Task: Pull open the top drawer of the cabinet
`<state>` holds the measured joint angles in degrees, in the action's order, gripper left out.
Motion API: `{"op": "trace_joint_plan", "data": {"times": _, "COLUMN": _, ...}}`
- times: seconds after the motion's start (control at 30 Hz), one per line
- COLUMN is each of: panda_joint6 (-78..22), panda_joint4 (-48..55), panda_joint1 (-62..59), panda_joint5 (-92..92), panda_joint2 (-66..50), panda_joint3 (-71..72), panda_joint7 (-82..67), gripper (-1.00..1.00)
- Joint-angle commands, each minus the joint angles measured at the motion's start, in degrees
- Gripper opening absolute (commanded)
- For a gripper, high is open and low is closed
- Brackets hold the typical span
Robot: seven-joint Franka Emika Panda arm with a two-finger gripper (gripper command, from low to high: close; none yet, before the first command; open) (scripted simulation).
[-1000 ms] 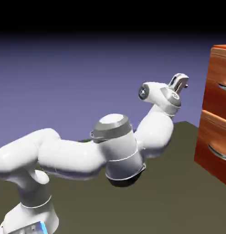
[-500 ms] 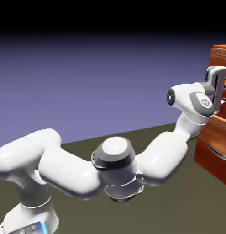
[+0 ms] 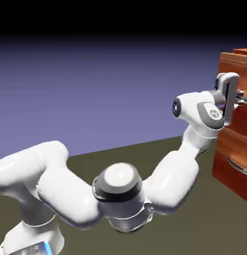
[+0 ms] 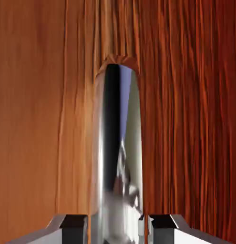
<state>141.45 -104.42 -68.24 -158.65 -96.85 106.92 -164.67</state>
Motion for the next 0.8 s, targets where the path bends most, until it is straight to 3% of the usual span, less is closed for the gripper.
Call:
{"op": "trace_joint_plan", "data": {"times": 0.0, "panda_joint6": -0.7, "panda_joint4": -2.1, "panda_joint1": -1.4, "panda_joint5": 0.1, "panda_joint2": -0.2, "panda_joint3": 0.0, "panda_joint7": 0.2, "gripper": -1.0}}
{"op": "trace_joint_plan", "data": {"times": 0.6, "panda_joint6": -9.9, "panda_joint4": -38.8, "panda_joint1": -29.4, "panda_joint5": 5.2, "panda_joint2": -4.0, "panda_joint3": 1.3, "panda_joint7": 3.0, "gripper": -1.0}}
{"op": "trace_joint_plan", "data": {"times": 0.63, "panda_joint6": -9.9, "panda_joint4": -38.8, "panda_joint1": -29.4, "panda_joint5": 5.2, "panda_joint2": -4.0, "panda_joint3": 1.3, "panda_joint7": 3.0, "gripper": 1.0}}
{"op": "trace_joint_plan", "data": {"times": 0.77, "panda_joint6": -9.8, "panda_joint4": -44.8, "panda_joint1": -35.6, "panda_joint5": 7.4, "panda_joint2": -4.1, "panda_joint3": 2.2, "panda_joint7": 3.7, "gripper": 1.0}}
